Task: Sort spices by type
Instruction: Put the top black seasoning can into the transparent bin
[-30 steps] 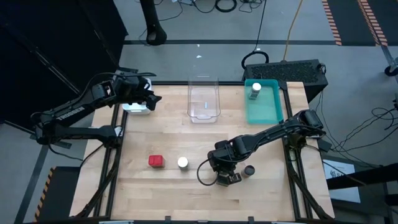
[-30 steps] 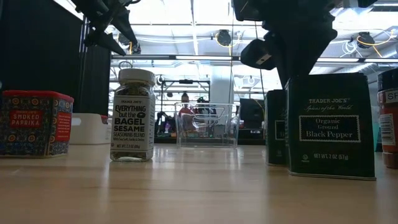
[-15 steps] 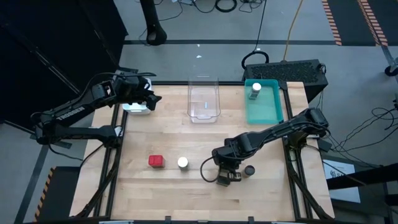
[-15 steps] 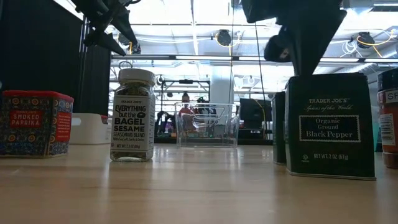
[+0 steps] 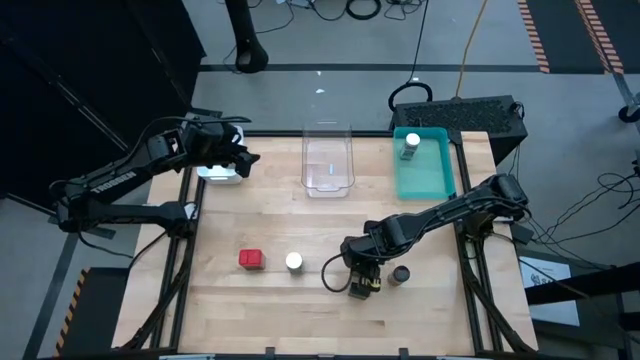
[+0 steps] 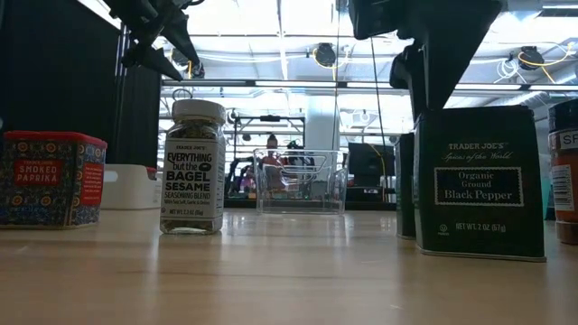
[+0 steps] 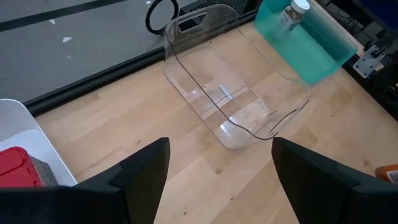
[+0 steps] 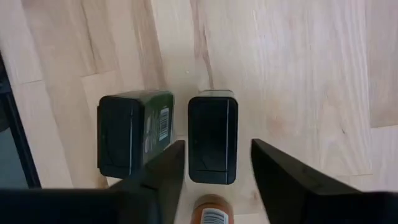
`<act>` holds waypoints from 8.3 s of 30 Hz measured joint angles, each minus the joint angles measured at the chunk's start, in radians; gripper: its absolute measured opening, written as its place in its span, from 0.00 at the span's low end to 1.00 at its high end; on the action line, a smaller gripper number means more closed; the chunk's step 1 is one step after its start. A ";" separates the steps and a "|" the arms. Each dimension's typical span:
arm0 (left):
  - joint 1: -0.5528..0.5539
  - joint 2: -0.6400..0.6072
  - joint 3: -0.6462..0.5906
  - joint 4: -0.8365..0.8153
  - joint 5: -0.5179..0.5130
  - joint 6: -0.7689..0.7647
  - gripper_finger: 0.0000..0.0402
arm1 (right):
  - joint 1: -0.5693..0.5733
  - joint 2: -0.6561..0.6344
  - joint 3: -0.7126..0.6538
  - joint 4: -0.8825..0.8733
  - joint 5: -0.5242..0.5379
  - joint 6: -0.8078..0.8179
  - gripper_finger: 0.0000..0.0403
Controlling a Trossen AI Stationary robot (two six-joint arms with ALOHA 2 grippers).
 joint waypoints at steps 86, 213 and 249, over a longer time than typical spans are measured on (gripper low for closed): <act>0.000 0.000 0.000 0.013 0.000 0.013 0.72 | -0.404 0.011 0.382 -0.307 0.058 -0.535 0.25; 0.003 -0.187 0.000 0.054 -0.115 -0.178 0.72 | -0.713 0.225 0.677 -0.179 -0.118 -0.596 0.27; 0.003 -0.187 0.000 0.052 -0.135 -0.150 0.72 | -0.708 0.466 0.675 -0.297 -0.081 -0.464 0.00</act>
